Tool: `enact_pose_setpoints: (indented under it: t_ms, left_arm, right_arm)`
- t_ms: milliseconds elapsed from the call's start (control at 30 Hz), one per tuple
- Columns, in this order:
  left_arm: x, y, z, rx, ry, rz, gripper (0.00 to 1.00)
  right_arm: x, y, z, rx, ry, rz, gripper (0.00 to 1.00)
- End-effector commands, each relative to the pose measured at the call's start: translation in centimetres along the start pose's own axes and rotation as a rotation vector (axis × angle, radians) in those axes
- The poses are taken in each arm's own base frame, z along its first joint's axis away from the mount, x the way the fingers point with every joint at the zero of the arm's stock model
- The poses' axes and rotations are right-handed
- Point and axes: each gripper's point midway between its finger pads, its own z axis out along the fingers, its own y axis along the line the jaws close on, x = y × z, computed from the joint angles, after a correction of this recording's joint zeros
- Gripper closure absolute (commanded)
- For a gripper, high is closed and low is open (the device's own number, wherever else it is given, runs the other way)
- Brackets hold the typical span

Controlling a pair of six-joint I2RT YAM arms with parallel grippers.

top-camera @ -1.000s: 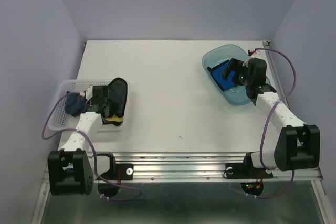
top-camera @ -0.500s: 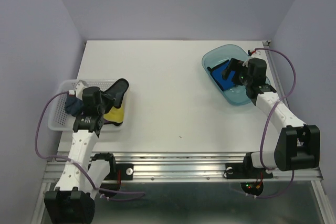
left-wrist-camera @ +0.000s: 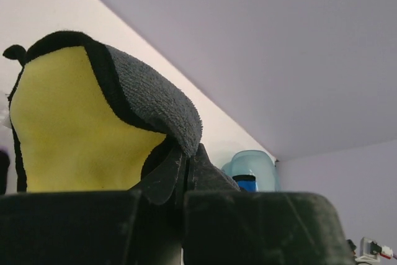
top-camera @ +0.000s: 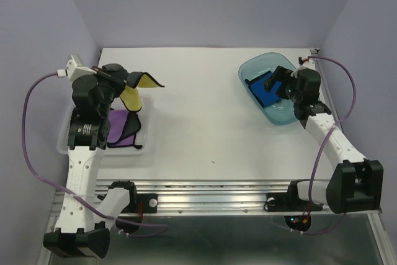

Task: Fold and stack the towels
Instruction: Grab crumpled towel, then move the towel to the center of the board

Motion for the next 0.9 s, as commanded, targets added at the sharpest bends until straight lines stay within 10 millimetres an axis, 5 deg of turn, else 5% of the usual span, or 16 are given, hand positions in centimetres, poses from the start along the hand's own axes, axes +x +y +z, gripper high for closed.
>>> enact_pose_setpoints:
  t_ms: [0, 200, 300, 467, 567, 633, 667, 767, 800, 833, 867]
  left_arm:
    - [-0.8, -7.6, 0.7, 0.217, 0.017, 0.051, 1.00]
    - [4.0, -15.3, 1.1, 0.374, 0.112, 0.122, 1.00]
    - [7.5, -16.2, 2.1, 0.423, 0.152, 0.086, 1.00]
    - [15.9, -18.7, 2.1, 0.493, 0.315, 0.189, 1.00]
    - [19.6, -15.8, 2.7, 0.430, 0.359, 0.265, 1.00]
    - [22.2, -10.8, 3.0, 0.321, 0.388, 0.305, 1.00]
    - [24.7, -6.6, 2.8, 0.254, 0.446, 0.345, 1.00]
    - [27.7, -1.1, 0.5, 0.174, 0.553, 0.331, 0.88]
    - [29.1, 3.0, -1.1, 0.097, 0.609, 0.343, 0.67]
    - [29.6, 4.4, -1.9, 0.066, 0.632, 0.331, 0.45]
    - [30.5, 6.8, -3.0, 0.016, 0.662, 0.312, 0.02]
  right_arm:
    - [-0.6, 0.1, -0.6, -0.001, -0.039, 0.028, 0.00]
    - [-0.3, -0.9, -1.2, 0.052, -0.028, 0.042, 0.00]
    - [-0.2, -0.8, -1.3, 0.051, -0.028, 0.057, 0.00]
    - [0.3, -0.6, -1.6, 0.052, 0.010, 0.068, 0.00]
    - [0.6, -0.7, -2.0, 0.053, 0.015, 0.064, 0.00]
    - [1.0, -0.5, -2.1, 0.030, 0.024, 0.048, 0.00]
    - [1.2, -0.4, -2.1, 0.026, 0.031, 0.042, 0.00]
    - [1.6, 0.1, -2.2, 0.001, 0.062, 0.039, 0.00]
    - [1.9, 0.3, -2.2, -0.008, 0.078, 0.046, 0.00]
    - [2.4, 0.9, -2.2, -0.044, 0.098, 0.043, 0.00]
    - [3.1, 1.9, -2.2, -0.062, 0.118, 0.025, 0.00]
